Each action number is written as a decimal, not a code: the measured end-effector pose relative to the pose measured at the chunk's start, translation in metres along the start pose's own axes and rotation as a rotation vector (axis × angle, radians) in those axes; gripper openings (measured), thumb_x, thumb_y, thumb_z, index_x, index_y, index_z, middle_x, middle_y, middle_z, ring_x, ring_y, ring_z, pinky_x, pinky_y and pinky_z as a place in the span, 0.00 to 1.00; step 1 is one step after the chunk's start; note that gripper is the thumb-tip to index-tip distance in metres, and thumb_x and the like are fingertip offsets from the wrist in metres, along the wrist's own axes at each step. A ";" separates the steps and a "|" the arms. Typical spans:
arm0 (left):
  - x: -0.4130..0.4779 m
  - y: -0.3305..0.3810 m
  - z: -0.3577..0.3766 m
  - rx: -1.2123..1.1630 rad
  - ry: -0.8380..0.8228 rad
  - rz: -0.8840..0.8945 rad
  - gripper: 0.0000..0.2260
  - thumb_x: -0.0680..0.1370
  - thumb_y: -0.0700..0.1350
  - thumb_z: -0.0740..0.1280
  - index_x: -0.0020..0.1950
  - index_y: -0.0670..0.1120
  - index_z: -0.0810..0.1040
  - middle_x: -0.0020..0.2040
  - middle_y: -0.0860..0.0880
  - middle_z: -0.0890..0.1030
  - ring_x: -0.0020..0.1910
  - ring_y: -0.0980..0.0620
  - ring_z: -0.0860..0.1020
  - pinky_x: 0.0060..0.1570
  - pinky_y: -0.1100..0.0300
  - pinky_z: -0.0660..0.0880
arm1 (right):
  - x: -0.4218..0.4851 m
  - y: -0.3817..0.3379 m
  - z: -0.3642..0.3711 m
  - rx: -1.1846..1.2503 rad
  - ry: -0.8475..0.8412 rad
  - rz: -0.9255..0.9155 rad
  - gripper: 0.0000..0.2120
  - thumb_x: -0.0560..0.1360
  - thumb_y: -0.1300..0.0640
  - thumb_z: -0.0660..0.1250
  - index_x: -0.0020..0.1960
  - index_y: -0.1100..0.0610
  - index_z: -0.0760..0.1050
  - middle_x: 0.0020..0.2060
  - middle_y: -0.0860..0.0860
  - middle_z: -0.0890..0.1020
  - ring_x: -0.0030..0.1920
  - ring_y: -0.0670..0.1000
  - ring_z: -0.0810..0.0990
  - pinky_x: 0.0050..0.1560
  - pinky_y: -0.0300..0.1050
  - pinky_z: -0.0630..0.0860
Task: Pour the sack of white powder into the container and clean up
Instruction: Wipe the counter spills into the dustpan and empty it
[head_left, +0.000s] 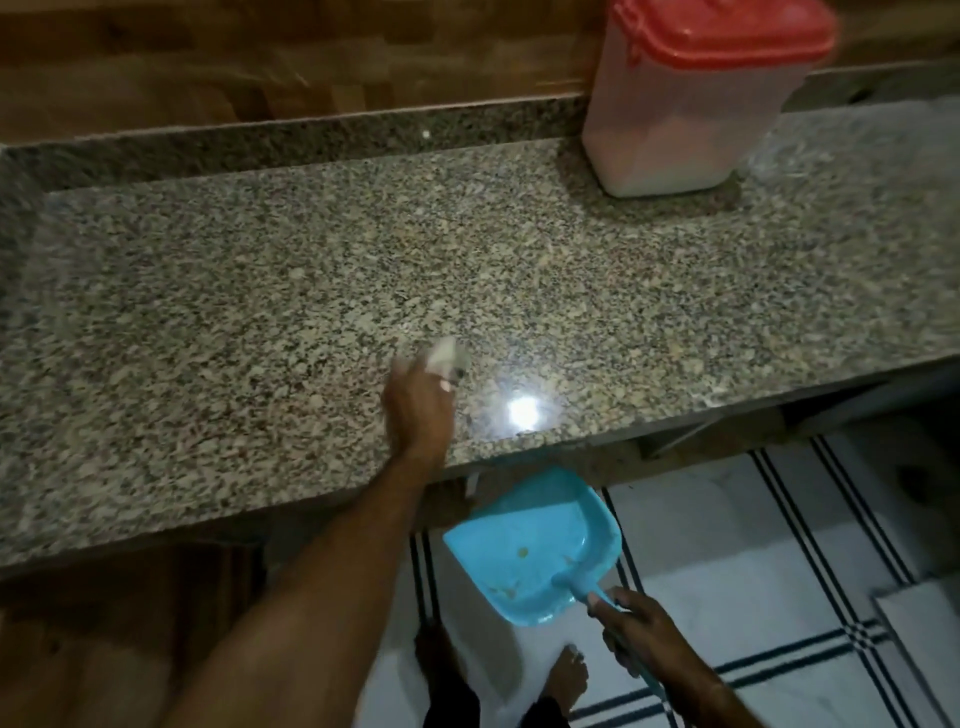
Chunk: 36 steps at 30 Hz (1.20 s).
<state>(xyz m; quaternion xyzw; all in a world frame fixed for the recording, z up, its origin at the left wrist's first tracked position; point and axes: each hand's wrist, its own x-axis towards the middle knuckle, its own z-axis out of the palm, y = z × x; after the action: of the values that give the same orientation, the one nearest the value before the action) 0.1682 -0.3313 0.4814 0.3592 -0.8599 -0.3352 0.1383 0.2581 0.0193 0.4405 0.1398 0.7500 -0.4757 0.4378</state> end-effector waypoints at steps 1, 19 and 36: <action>0.003 -0.009 -0.014 0.041 0.055 -0.062 0.14 0.80 0.49 0.62 0.61 0.45 0.80 0.55 0.39 0.78 0.50 0.37 0.80 0.49 0.42 0.80 | 0.000 0.002 -0.006 0.022 -0.004 -0.003 0.20 0.80 0.48 0.72 0.52 0.67 0.79 0.30 0.57 0.72 0.27 0.50 0.67 0.28 0.41 0.62; -0.064 0.096 0.061 0.222 -0.113 0.212 0.19 0.81 0.59 0.54 0.68 0.55 0.72 0.52 0.49 0.78 0.46 0.47 0.79 0.40 0.50 0.79 | 0.018 0.001 -0.076 -0.006 -0.101 -0.094 0.25 0.79 0.42 0.70 0.55 0.66 0.77 0.31 0.53 0.76 0.32 0.50 0.70 0.31 0.43 0.67; -0.006 0.047 0.021 -0.014 0.071 -0.090 0.06 0.82 0.50 0.65 0.56 0.51 0.77 0.51 0.49 0.81 0.35 0.66 0.72 0.35 0.70 0.69 | 0.057 -0.026 -0.093 -0.033 -0.067 -0.164 0.11 0.83 0.52 0.68 0.54 0.61 0.80 0.42 0.53 0.84 0.42 0.47 0.82 0.45 0.44 0.80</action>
<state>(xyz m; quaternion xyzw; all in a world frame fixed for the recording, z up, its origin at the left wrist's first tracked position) 0.1378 -0.2932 0.4980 0.4083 -0.8351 -0.3340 0.1560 0.1602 0.0719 0.4268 0.0547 0.7516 -0.5018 0.4246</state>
